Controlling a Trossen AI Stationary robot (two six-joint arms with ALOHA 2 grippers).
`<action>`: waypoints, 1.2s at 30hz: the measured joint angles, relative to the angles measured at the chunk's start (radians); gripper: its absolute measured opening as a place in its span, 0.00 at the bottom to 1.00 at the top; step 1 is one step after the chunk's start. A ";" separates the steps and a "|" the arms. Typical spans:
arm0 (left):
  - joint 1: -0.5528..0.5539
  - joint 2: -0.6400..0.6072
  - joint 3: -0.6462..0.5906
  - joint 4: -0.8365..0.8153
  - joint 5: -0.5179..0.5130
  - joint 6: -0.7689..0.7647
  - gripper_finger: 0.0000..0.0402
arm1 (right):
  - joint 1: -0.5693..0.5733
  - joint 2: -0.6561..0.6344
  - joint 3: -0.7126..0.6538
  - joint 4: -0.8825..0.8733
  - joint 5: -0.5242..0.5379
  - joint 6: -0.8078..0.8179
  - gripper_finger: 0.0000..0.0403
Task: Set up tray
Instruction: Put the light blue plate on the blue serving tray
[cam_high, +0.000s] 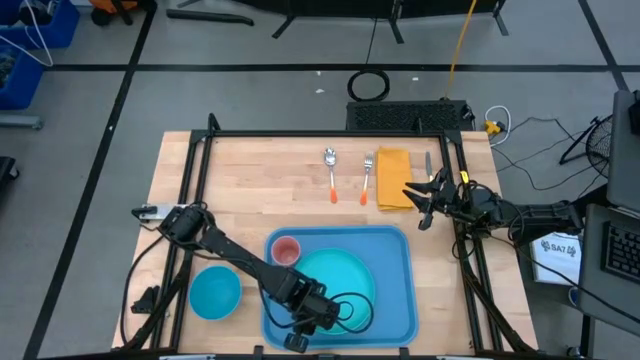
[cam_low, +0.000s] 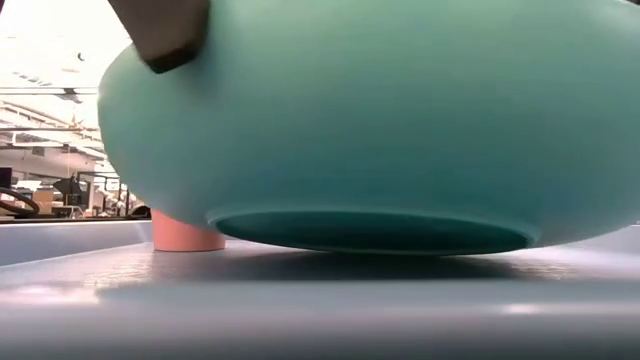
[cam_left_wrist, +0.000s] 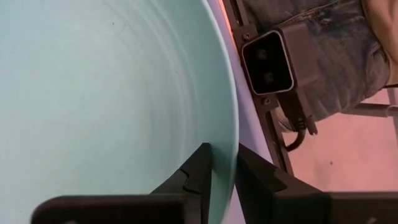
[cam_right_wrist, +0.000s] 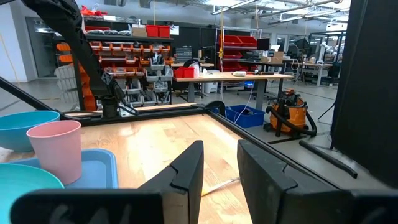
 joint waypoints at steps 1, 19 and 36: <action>0.000 0.000 0.000 -0.002 0.000 -0.006 0.16 | 0.000 0.000 0.000 0.000 0.000 0.000 0.22; -0.005 0.000 0.000 -0.009 0.012 -0.039 0.16 | 0.000 0.000 0.000 0.003 0.000 0.000 0.22; -0.028 -0.002 0.000 -0.043 0.068 -0.113 0.16 | 0.000 0.000 0.000 0.003 0.000 0.000 0.22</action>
